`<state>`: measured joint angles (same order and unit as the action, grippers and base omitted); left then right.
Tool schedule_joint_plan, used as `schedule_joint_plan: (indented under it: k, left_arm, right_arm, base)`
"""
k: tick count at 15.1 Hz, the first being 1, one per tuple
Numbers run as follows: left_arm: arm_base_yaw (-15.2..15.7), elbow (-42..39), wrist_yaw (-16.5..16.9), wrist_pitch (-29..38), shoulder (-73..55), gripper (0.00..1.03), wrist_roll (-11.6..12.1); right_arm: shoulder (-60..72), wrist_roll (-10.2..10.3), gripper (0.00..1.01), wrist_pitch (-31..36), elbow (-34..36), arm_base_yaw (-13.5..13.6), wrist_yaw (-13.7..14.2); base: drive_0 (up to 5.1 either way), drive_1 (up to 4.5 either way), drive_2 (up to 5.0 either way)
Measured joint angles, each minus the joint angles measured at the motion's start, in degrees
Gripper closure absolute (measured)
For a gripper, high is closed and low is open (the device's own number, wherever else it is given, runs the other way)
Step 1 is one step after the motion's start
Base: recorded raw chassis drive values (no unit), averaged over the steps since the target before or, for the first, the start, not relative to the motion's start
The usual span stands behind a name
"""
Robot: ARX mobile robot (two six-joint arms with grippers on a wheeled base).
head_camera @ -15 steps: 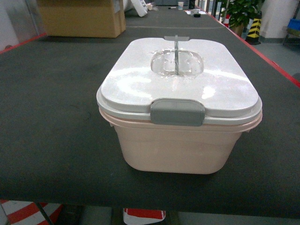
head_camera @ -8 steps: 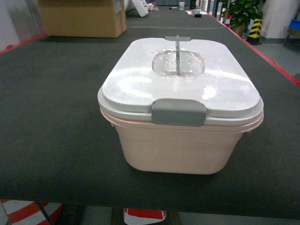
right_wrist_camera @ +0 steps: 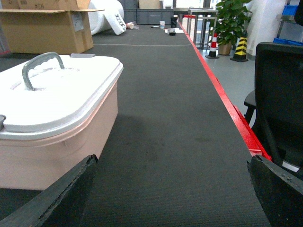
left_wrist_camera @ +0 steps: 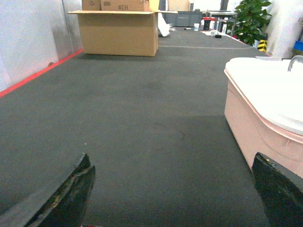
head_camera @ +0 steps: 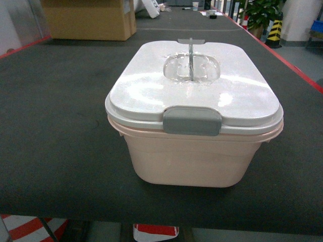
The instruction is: Pick capacitor and pack into box
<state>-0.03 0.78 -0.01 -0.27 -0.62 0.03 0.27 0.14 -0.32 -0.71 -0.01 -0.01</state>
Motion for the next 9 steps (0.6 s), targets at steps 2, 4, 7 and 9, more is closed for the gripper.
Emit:
schedule_joint_plan:
  k: [2,4,7,9]
  left_arm:
    - [0.0,0.0,0.0,0.0,0.0,0.05,0.0]
    - [0.0,0.0,0.0,0.0,0.0,0.05,0.0]
    - [0.0,0.0,0.0,0.0,0.0,0.05,-0.02]
    - [0.0,0.0,0.0,0.0,0.0,0.05,0.0]
  right_arm:
    - [0.0,0.0,0.03,0.0,0.0,0.0,0.0]
    - [0.0,0.0,0.03,0.0,0.0,0.0,0.0]
    - [0.0,0.0,0.03,0.0,0.0,0.0,0.0]
    - [0.0,0.0,0.03,0.0,0.0,0.0,0.0]
  base:
    - [0.0,0.0,0.0]
    - [0.0,0.0,0.0]
    - [0.0,0.0,0.0]
    - [0.0,0.0,0.0]
